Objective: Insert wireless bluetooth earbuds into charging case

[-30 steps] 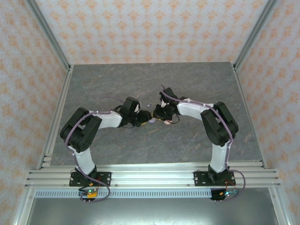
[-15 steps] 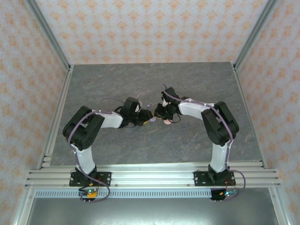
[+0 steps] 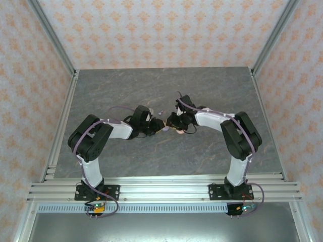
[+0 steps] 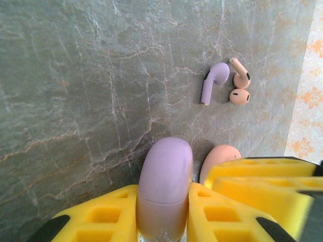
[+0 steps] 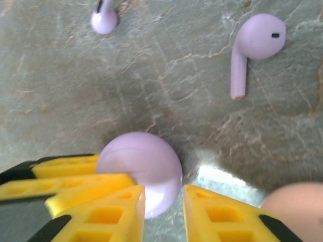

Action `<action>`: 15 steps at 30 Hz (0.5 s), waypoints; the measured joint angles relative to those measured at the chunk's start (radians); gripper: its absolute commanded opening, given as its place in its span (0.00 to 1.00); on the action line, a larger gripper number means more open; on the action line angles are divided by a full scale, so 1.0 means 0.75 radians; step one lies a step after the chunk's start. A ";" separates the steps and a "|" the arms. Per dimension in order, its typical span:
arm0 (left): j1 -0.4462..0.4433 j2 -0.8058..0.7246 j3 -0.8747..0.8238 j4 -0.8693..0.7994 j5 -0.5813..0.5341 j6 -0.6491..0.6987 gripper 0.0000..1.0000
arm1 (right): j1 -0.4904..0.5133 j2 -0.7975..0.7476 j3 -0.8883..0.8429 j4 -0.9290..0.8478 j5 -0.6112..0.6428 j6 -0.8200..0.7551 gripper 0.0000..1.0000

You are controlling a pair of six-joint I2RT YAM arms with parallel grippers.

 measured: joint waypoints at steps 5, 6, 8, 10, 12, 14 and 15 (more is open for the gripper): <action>0.020 -0.119 -0.001 -0.052 0.008 0.071 0.29 | -0.049 -0.184 -0.058 0.020 -0.058 -0.022 0.36; 0.031 -0.148 -0.001 -0.061 0.014 0.085 0.29 | -0.065 -0.213 -0.060 0.025 -0.073 -0.031 0.37; 0.054 -0.202 -0.001 -0.068 0.034 0.117 0.29 | -0.097 -0.263 -0.061 0.044 -0.110 -0.047 0.37; 0.076 -0.259 -0.001 -0.072 0.056 0.149 0.29 | -0.138 -0.306 -0.075 0.083 -0.174 -0.063 0.38; 0.095 -0.316 -0.001 -0.074 0.083 0.179 0.29 | -0.180 -0.339 -0.108 0.143 -0.260 -0.071 0.40; 0.105 -0.372 -0.001 -0.078 0.113 0.208 0.29 | -0.217 -0.369 -0.147 0.203 -0.343 -0.071 0.42; 0.107 -0.401 0.001 -0.077 0.133 0.222 0.29 | -0.232 -0.385 -0.164 0.226 -0.384 -0.071 0.44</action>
